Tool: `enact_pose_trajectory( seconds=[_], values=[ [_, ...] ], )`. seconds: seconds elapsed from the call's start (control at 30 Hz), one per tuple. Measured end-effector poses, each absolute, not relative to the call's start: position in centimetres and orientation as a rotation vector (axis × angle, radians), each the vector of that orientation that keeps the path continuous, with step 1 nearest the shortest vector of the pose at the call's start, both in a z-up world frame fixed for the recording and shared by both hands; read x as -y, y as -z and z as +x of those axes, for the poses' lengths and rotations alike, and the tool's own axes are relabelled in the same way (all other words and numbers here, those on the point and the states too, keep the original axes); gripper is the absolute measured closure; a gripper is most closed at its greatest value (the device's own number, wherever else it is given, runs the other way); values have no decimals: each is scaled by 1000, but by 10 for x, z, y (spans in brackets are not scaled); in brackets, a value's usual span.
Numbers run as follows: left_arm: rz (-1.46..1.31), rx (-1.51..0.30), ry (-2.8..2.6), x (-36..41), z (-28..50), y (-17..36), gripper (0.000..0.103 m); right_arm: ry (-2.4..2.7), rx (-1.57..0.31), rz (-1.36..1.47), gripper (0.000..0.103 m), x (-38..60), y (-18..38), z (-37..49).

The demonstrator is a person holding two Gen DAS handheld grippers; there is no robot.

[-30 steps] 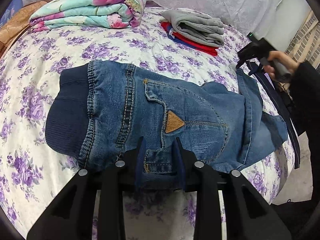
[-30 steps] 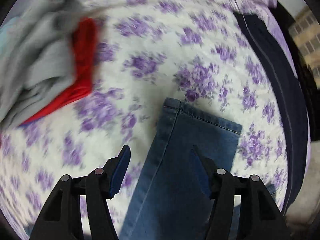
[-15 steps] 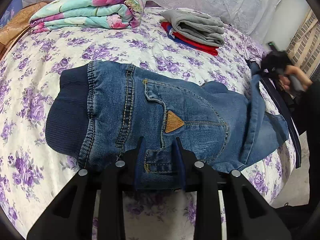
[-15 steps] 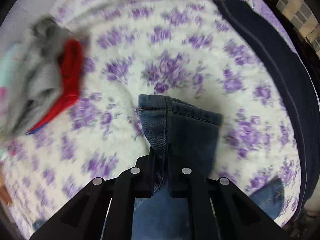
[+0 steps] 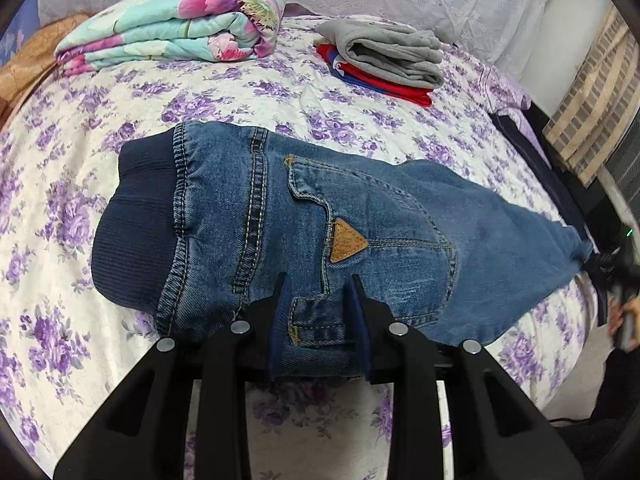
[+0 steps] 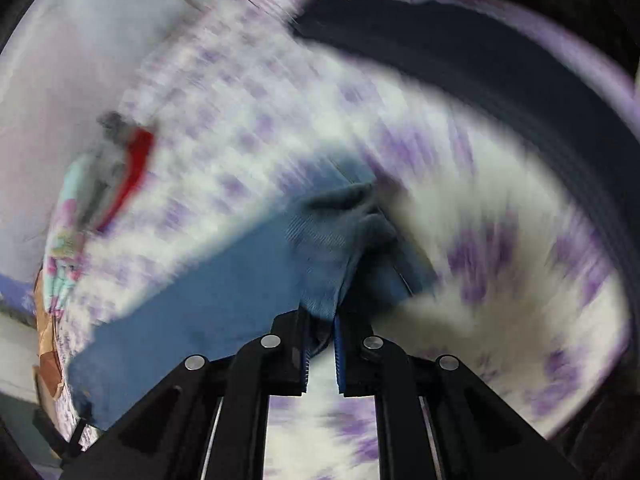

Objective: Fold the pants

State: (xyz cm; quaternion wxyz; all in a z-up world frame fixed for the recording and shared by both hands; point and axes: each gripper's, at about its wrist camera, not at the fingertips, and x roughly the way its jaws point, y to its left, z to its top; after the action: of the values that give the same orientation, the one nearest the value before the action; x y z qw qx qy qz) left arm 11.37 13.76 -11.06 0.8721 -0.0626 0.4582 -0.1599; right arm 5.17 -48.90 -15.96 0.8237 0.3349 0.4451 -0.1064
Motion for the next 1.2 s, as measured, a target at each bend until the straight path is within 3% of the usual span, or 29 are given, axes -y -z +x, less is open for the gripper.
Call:
enact_pose_trajectory(
  seconds=[0.13,0.23,0.3,0.37,0.47,0.6,0.73,0.87,1.0,1.03,1.1,1.2],
  values=[
    [-111,-990,312,-134,117,107,75,184,-941,646,86,483,150,51],
    [-95,-977,293,-133,110,102,75,239,-959,602,68,482,133,45],
    [-76,-965,272,-132,102,95,73,362,-914,465,50,479,106,29],
    [-77,-960,273,-129,94,86,67,498,-823,319,42,469,75,19],
    [-99,-947,346,-116,88,69,67,397,-744,275,40,453,47,26],
    [-74,-930,483,-72,88,58,65,-129,-818,238,40,366,44,95],
    [-21,-1023,573,-19,100,86,65,-509,-939,73,40,246,59,179],
    [32,-1115,541,3,106,123,65,-645,-1070,-109,41,163,87,232],
    [39,-1093,533,4,103,124,65,-677,-1166,-232,42,129,116,248],
    [36,-1093,535,3,103,124,65,-689,-1182,-241,44,126,121,249],
    [33,-1089,543,3,103,124,65,-709,-1221,-257,84,119,133,252],
    [34,-1086,545,4,108,124,65,-667,-1169,-235,88,119,126,249]
  ],
)
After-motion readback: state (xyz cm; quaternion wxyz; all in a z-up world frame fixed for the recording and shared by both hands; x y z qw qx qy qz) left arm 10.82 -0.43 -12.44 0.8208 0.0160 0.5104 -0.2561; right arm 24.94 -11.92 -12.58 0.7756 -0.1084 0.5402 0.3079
